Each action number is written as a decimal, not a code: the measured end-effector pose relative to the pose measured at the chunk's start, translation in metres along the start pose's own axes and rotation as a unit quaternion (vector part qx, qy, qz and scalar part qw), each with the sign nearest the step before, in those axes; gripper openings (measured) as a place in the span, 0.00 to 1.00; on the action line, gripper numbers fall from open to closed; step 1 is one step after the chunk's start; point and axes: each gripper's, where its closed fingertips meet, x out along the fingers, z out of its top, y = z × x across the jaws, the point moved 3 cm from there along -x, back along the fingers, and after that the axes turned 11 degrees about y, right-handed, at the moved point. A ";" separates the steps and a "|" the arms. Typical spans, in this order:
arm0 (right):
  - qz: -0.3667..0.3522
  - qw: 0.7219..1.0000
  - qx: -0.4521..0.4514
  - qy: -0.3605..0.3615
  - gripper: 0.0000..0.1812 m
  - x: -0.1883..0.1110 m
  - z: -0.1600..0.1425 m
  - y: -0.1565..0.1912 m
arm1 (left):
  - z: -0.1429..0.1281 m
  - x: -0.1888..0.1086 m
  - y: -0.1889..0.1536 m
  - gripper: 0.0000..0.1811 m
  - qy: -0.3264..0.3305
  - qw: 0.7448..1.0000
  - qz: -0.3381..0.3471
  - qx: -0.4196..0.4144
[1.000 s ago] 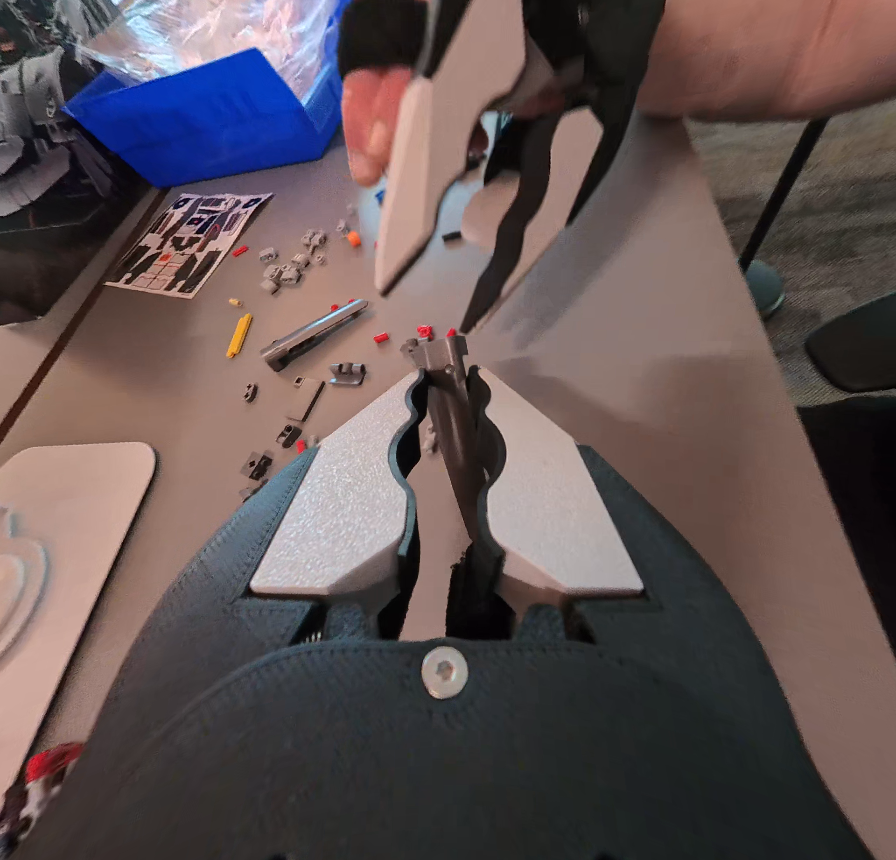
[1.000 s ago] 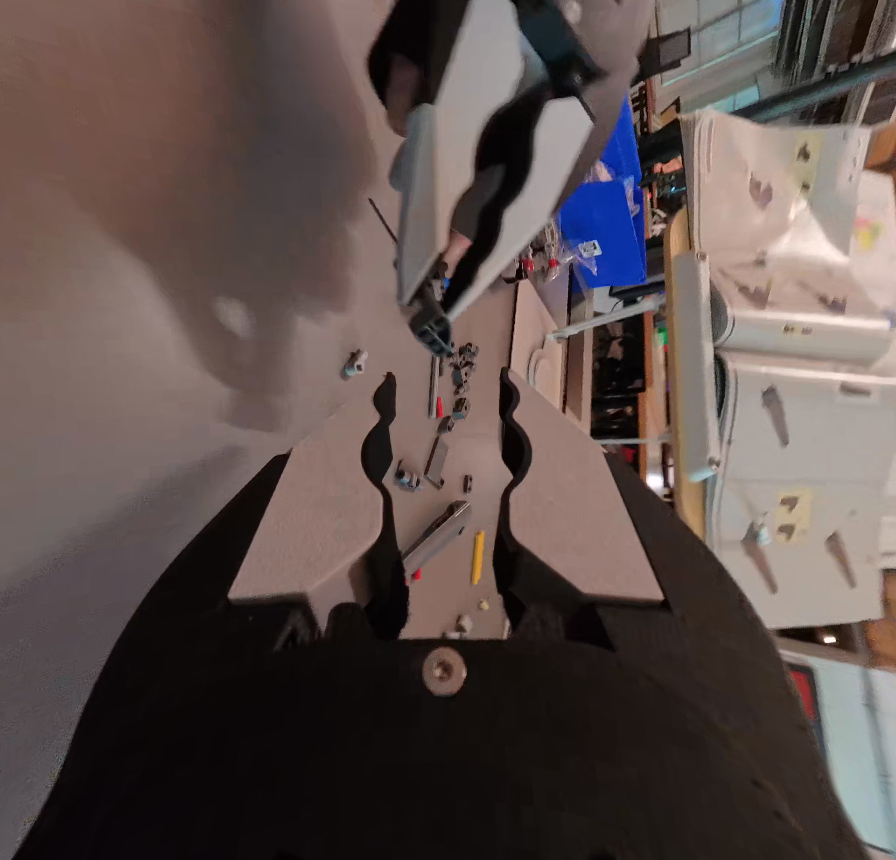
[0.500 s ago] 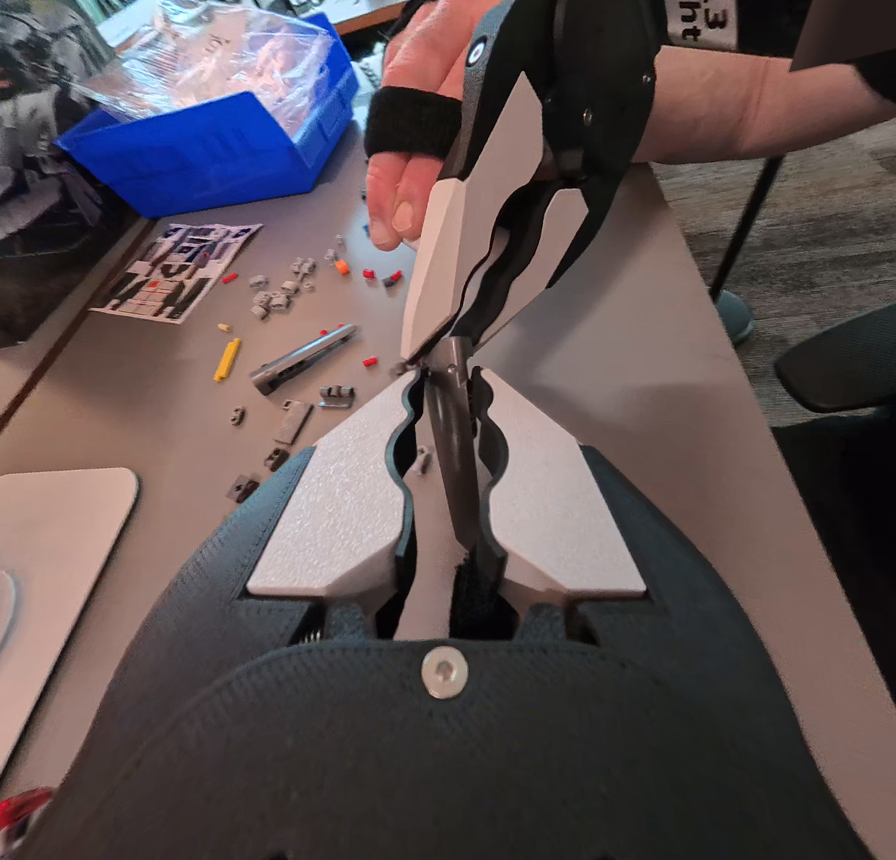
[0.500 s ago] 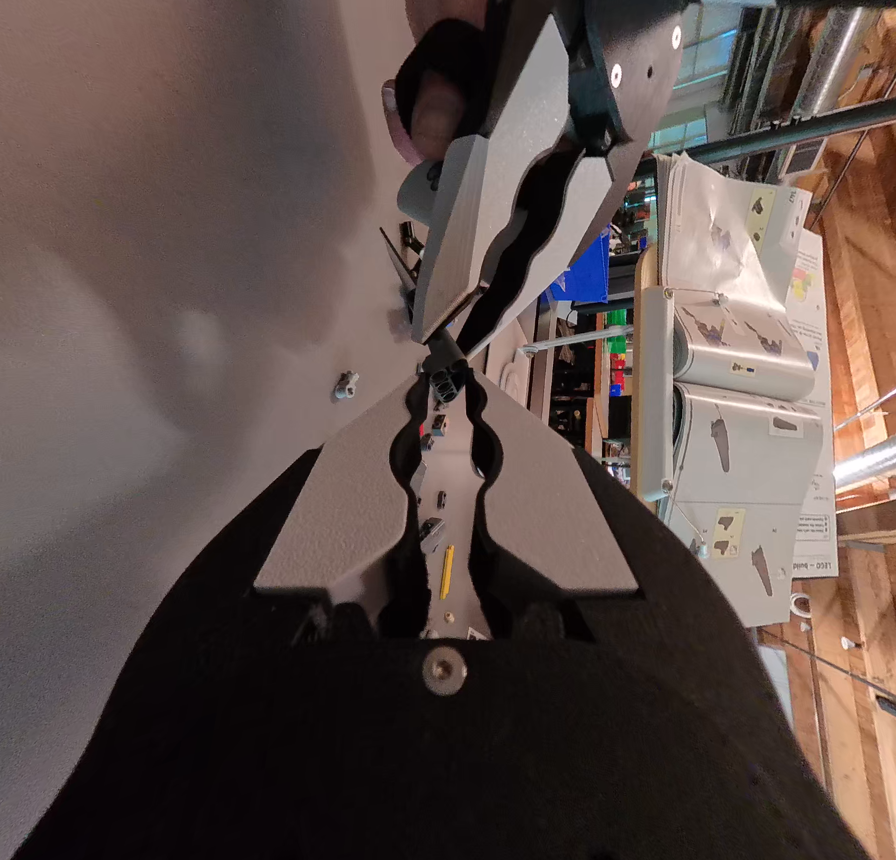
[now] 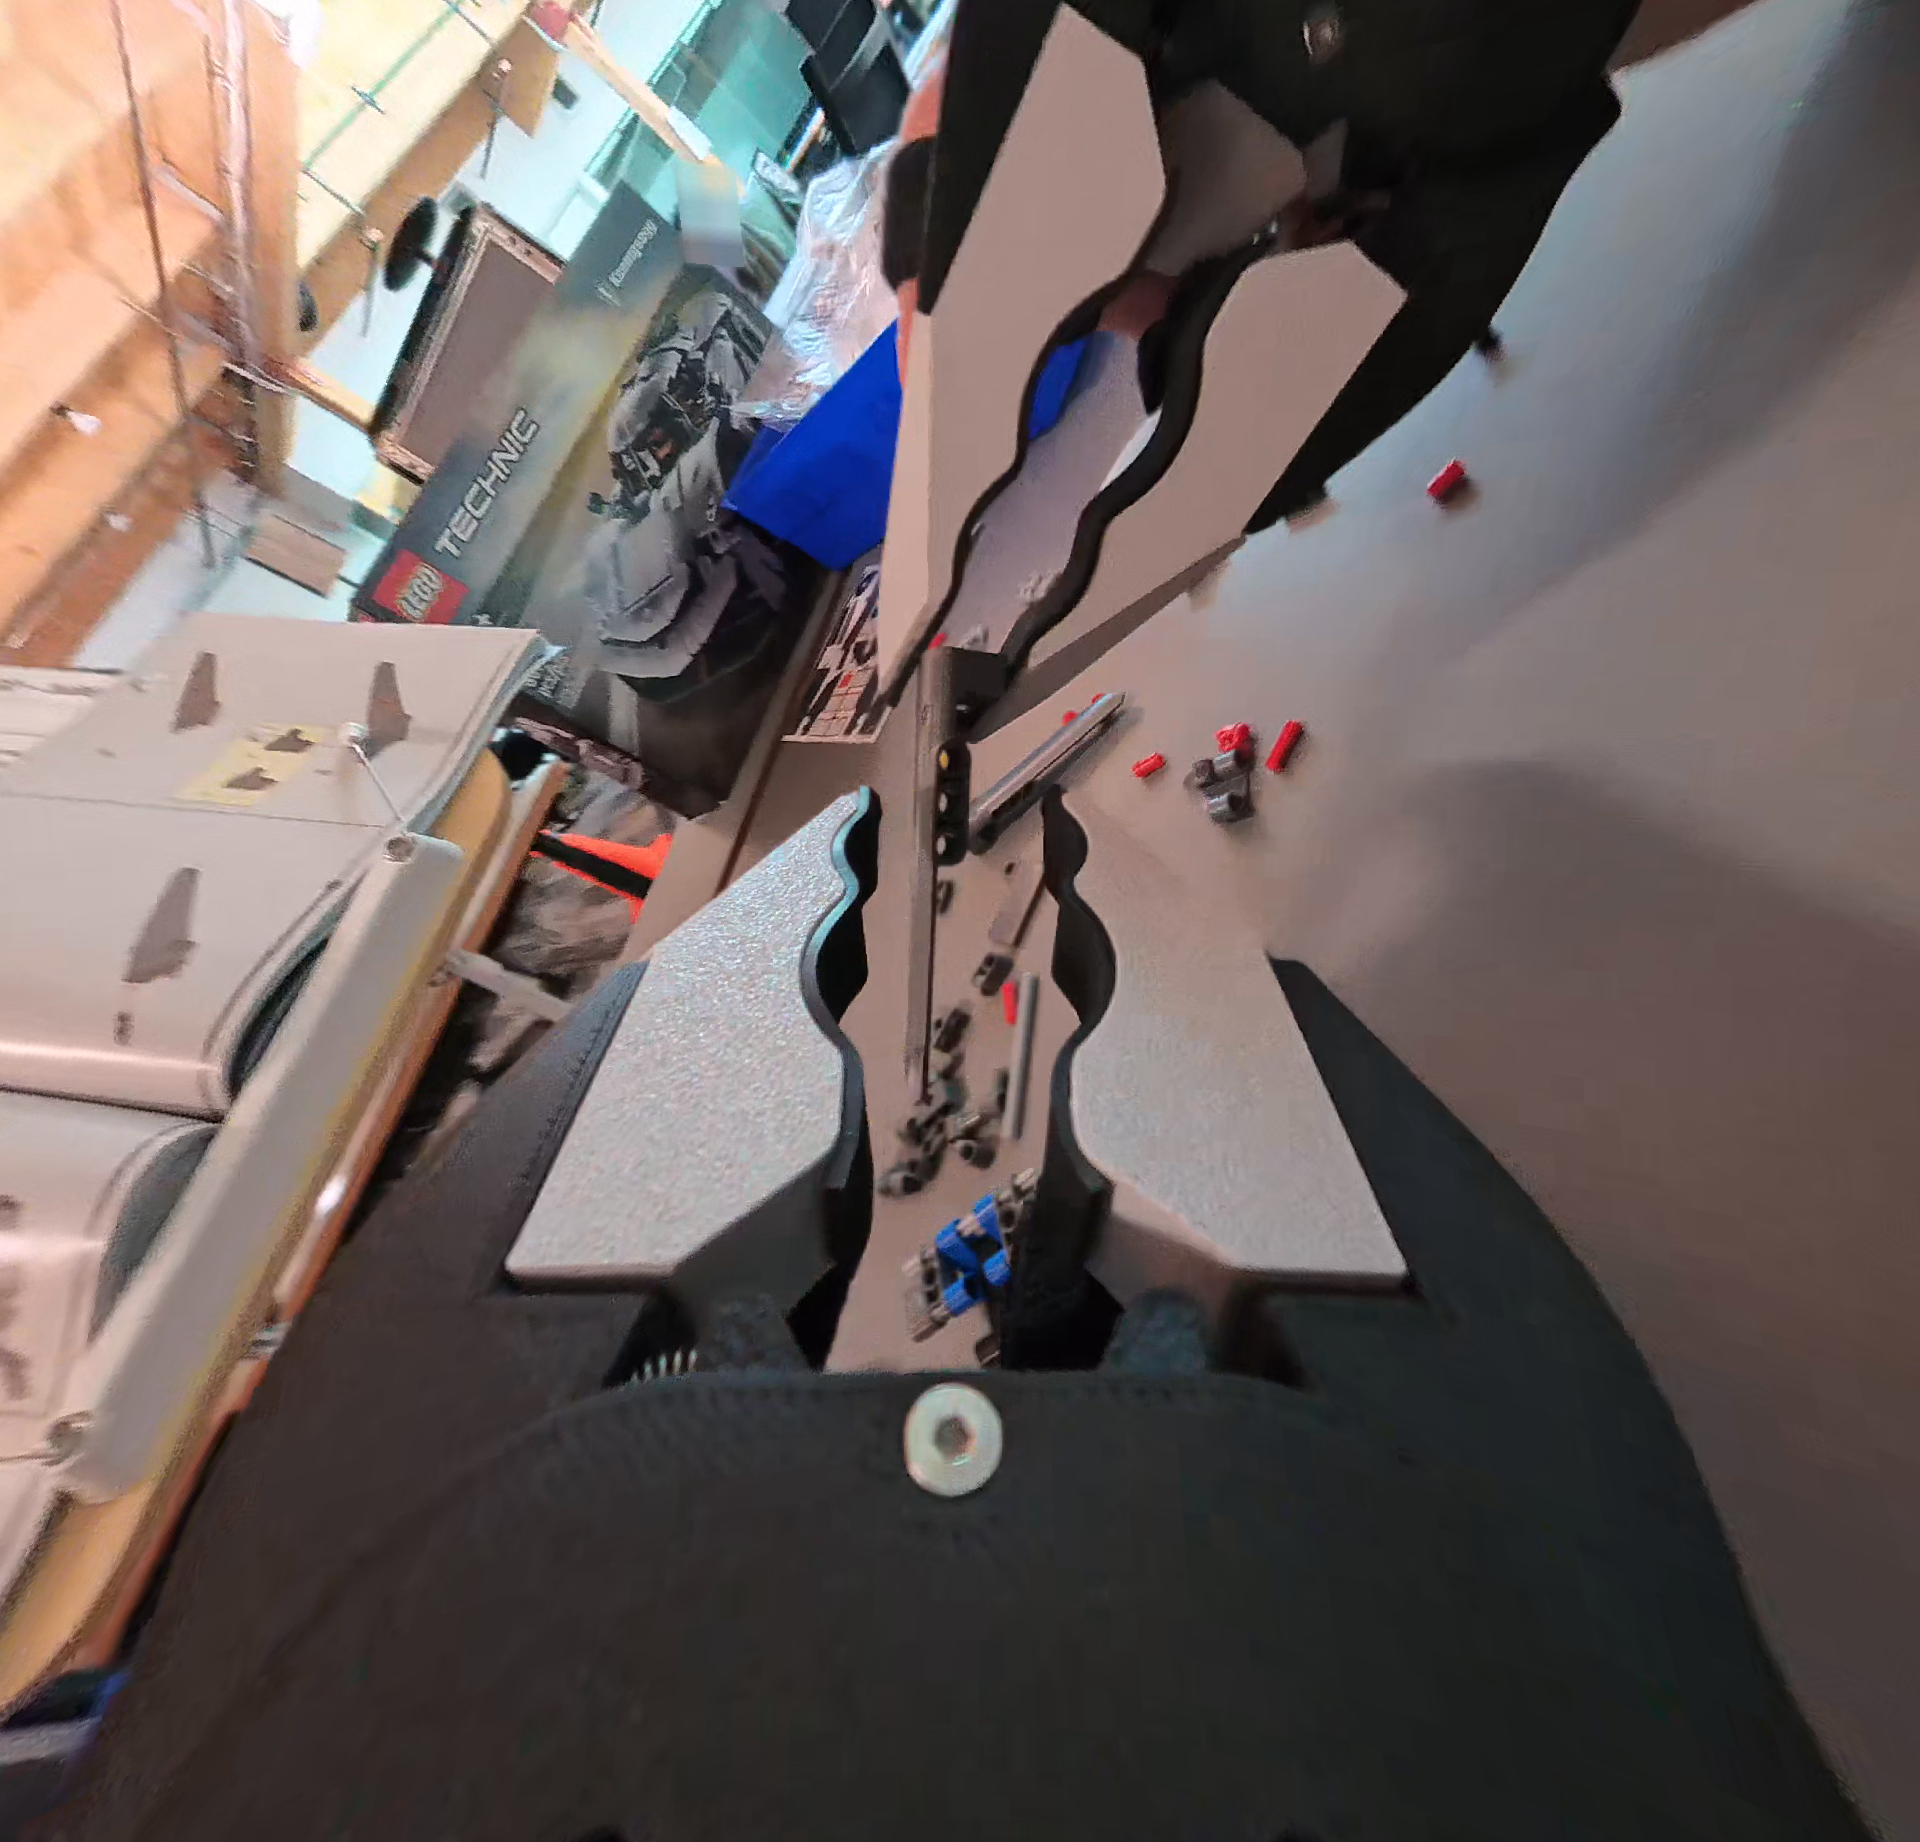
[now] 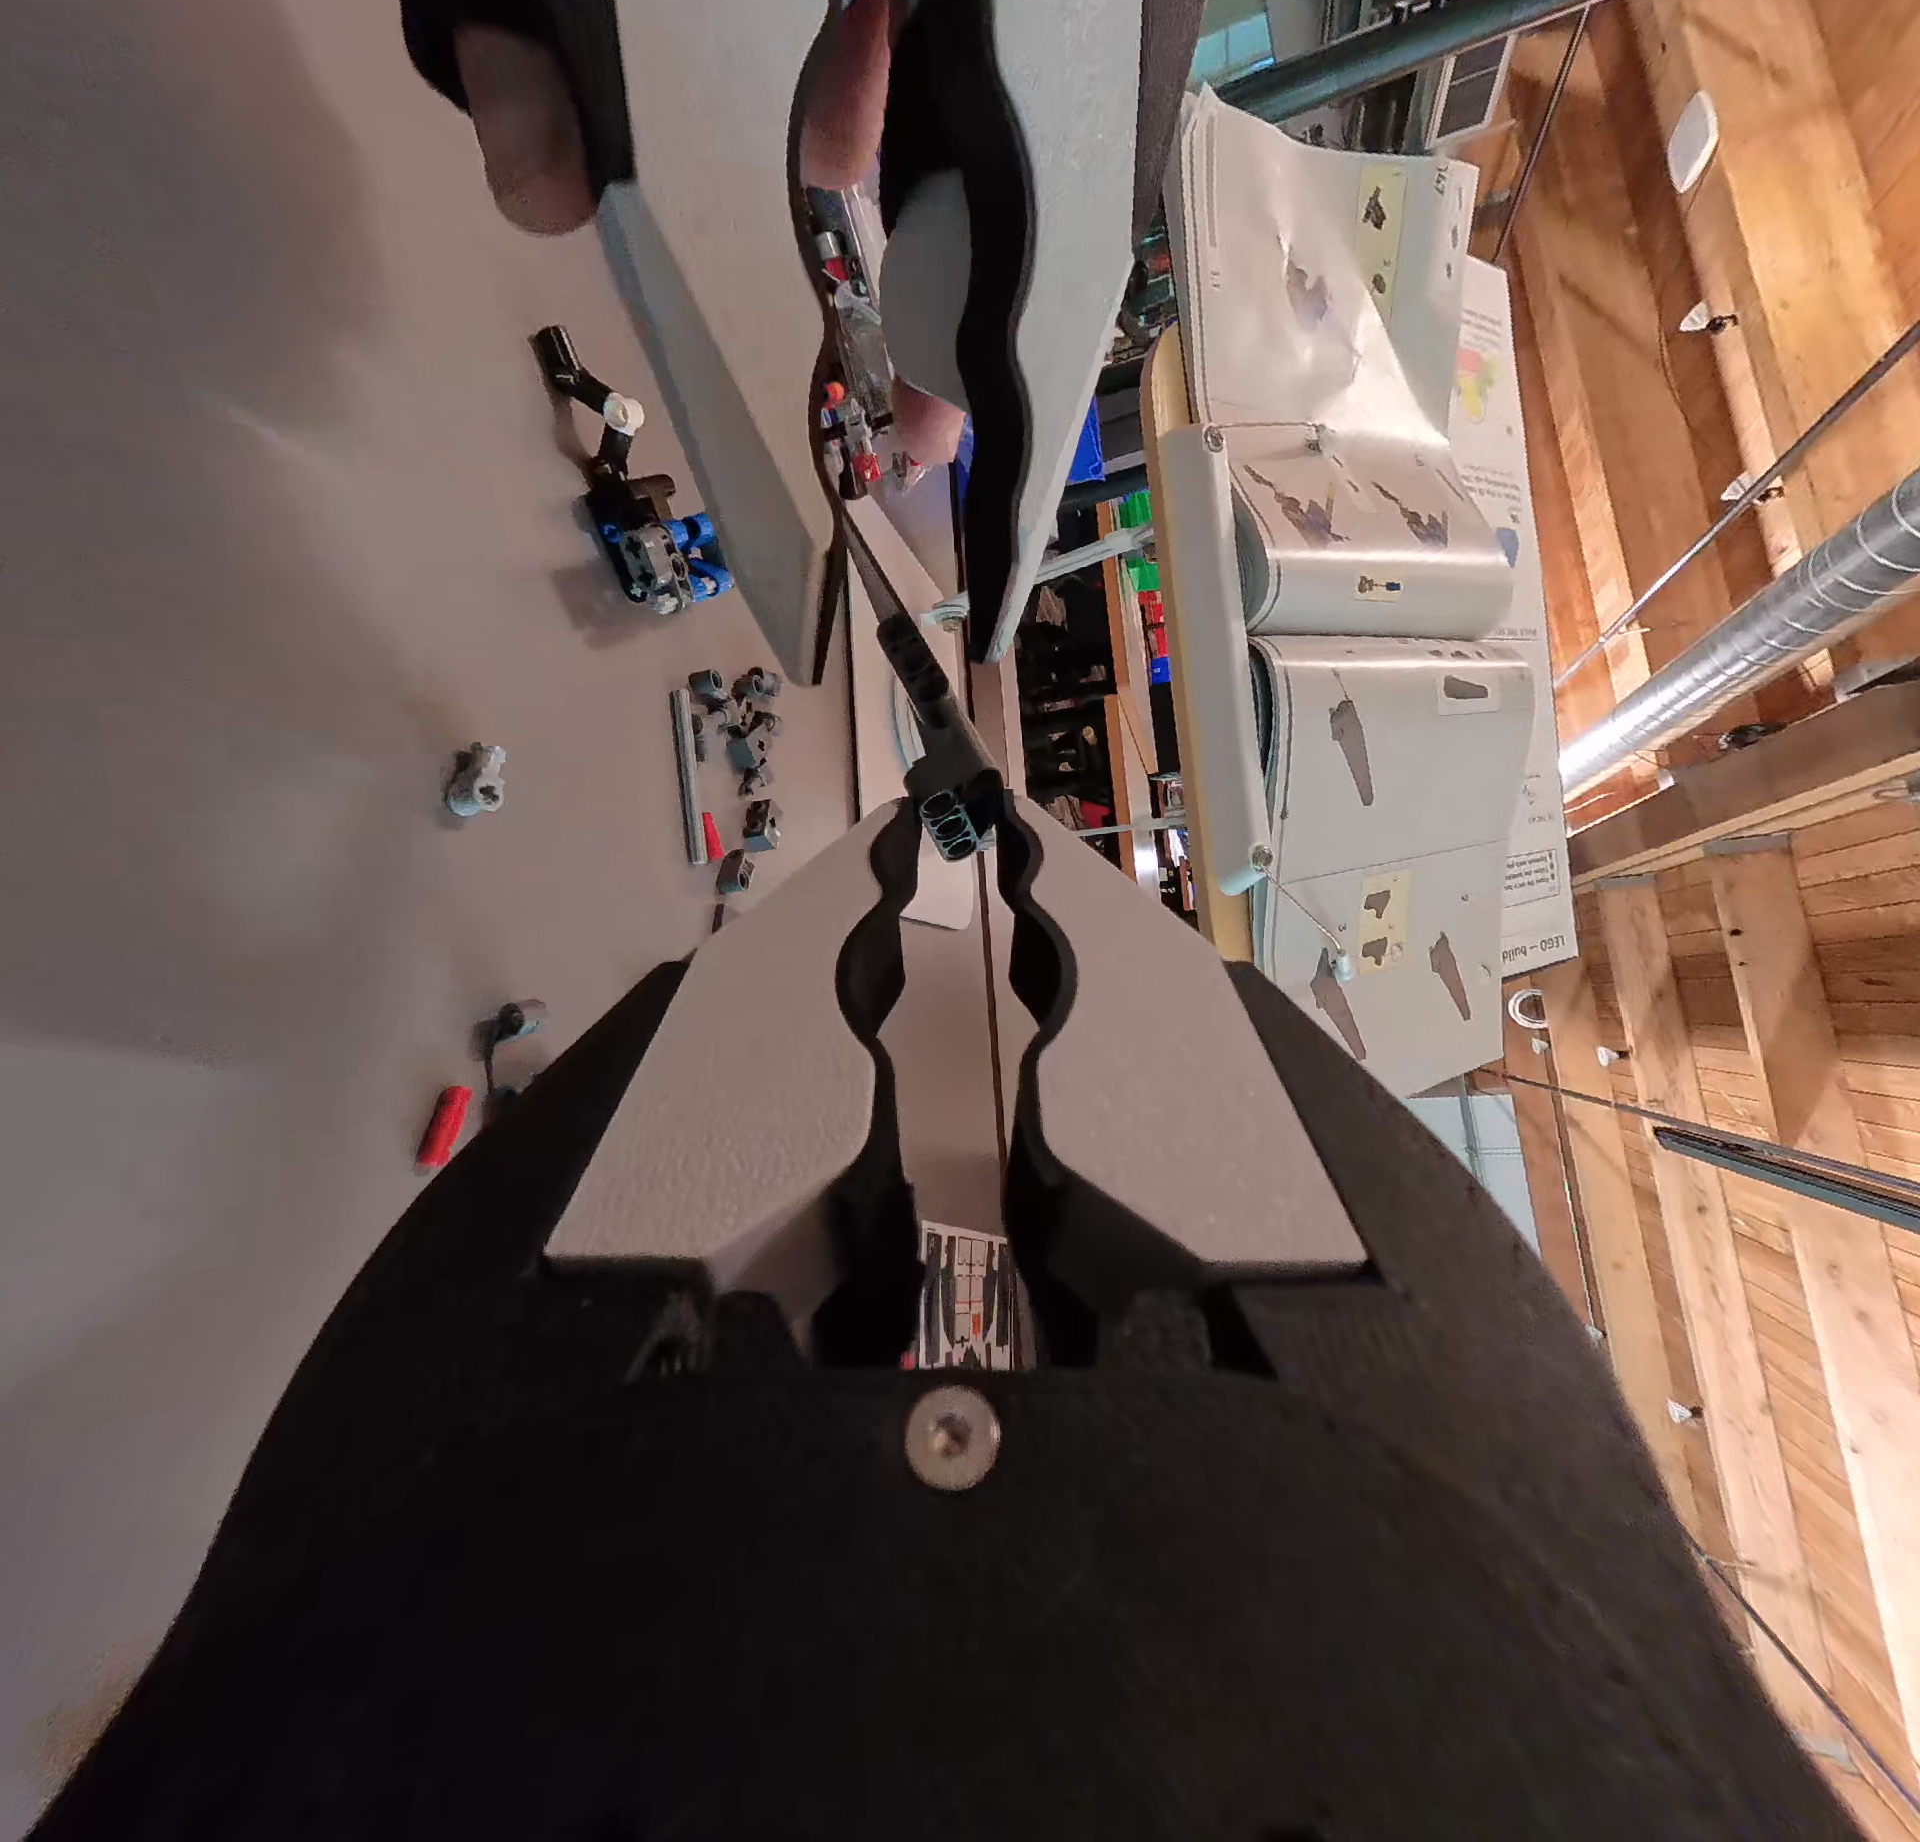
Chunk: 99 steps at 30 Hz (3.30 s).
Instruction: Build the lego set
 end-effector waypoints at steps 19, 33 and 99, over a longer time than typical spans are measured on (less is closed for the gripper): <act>0.148 0.946 0.191 -0.215 0.07 -0.041 0.032 -0.017 | 0.027 -0.027 0.002 0.03 -0.158 0.987 -0.030 -0.021; 0.160 0.937 0.208 -0.229 0.04 -0.044 0.038 -0.018 | 0.027 -0.020 -0.001 0.03 -0.166 0.983 -0.058 -0.059; 0.163 0.960 0.192 0.120 0.09 -0.095 -0.096 0.044 | -0.005 0.024 -0.031 0.07 -0.002 0.999 -0.044 0.020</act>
